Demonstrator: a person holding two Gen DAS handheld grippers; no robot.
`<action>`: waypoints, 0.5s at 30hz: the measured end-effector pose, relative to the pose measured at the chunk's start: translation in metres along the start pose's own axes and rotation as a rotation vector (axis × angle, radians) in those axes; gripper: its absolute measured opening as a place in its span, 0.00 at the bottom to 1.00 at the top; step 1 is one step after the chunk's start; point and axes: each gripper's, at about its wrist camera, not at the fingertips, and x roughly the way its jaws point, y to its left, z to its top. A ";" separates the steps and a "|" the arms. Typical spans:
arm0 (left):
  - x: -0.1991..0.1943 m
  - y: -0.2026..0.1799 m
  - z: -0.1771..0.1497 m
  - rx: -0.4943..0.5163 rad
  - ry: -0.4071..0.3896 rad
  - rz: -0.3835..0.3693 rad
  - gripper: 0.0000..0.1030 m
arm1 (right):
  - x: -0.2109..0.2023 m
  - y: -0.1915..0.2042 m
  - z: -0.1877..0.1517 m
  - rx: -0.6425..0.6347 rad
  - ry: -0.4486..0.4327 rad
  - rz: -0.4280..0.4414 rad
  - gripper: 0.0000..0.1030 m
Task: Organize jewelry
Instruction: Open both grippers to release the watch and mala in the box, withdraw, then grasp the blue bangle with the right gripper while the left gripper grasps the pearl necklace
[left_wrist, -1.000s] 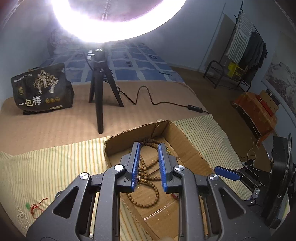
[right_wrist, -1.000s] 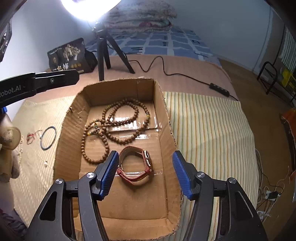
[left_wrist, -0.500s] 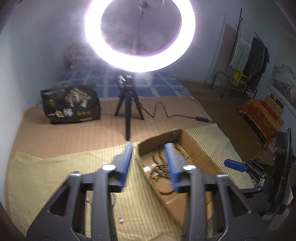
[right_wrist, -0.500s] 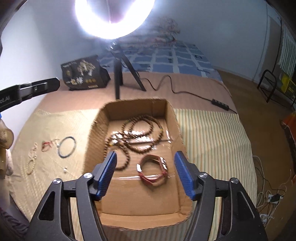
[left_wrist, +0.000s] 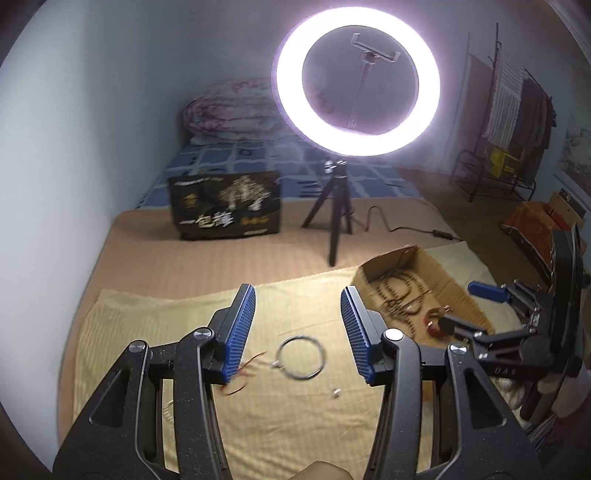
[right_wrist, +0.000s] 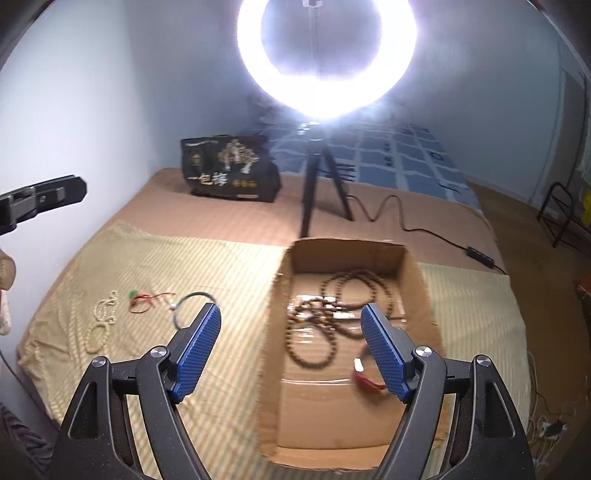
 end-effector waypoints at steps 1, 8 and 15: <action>-0.002 0.008 -0.004 -0.004 0.006 0.011 0.48 | 0.001 0.005 0.001 -0.010 0.001 0.004 0.76; -0.012 0.056 -0.035 -0.052 0.049 0.058 0.48 | 0.015 0.039 0.006 -0.059 0.022 0.065 0.76; -0.005 0.102 -0.073 -0.120 0.129 0.083 0.48 | 0.034 0.067 0.007 -0.075 0.058 0.141 0.76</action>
